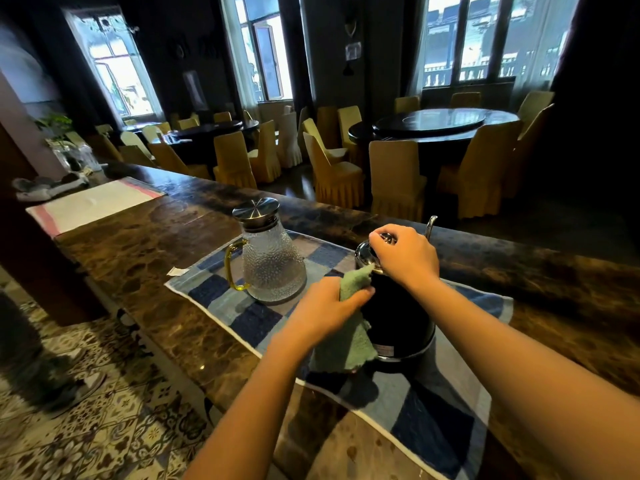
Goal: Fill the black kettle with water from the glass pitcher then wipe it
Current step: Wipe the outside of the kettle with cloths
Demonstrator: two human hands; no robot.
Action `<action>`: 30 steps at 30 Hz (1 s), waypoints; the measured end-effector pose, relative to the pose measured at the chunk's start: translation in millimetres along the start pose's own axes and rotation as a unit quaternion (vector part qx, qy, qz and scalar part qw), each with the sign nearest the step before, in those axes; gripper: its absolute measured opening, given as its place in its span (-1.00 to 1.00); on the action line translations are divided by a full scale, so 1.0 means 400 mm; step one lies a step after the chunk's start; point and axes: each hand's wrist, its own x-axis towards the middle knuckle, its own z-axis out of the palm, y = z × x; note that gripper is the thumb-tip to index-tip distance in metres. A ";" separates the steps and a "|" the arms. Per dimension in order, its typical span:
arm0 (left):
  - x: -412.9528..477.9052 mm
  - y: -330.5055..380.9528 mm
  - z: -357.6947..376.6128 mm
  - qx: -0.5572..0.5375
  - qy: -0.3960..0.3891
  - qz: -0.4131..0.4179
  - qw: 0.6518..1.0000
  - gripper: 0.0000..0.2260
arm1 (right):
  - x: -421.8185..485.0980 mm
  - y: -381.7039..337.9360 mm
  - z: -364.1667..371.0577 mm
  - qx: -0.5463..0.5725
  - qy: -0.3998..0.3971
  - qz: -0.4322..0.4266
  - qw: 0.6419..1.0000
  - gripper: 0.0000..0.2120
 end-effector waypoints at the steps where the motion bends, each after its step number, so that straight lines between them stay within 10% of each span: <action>1: 0.007 0.014 -0.013 0.011 -0.034 -0.013 0.999 -0.74 | -0.001 0.000 0.001 0.001 0.001 -0.001 1.000 -0.73; 9: 0.017 0.037 -0.036 -0.207 -0.112 -0.101 0.967 -0.72 | -0.004 -0.002 0.005 -0.010 0.006 0.003 1.000 -0.71; 12: -0.008 0.001 0.027 -0.344 0.012 -0.147 0.927 -0.64 | -0.010 -0.003 0.004 -0.009 0.006 0.002 1.000 -0.72; 17: -0.047 0.000 0.091 -0.171 0.226 -0.055 0.957 -0.53 | -0.010 -0.003 0.007 -0.007 0.013 0.005 1.000 -0.72; 24: 0.045 0.029 0.022 -0.053 0.095 -0.075 0.991 -0.61 | -0.004 0.001 0.010 -0.004 0.021 0.004 1.000 -0.74; 30: -0.049 -0.012 0.143 -0.448 0.312 -0.153 0.824 -0.66 | -0.006 0.001 0.011 -0.011 0.025 0.001 1.000 -0.72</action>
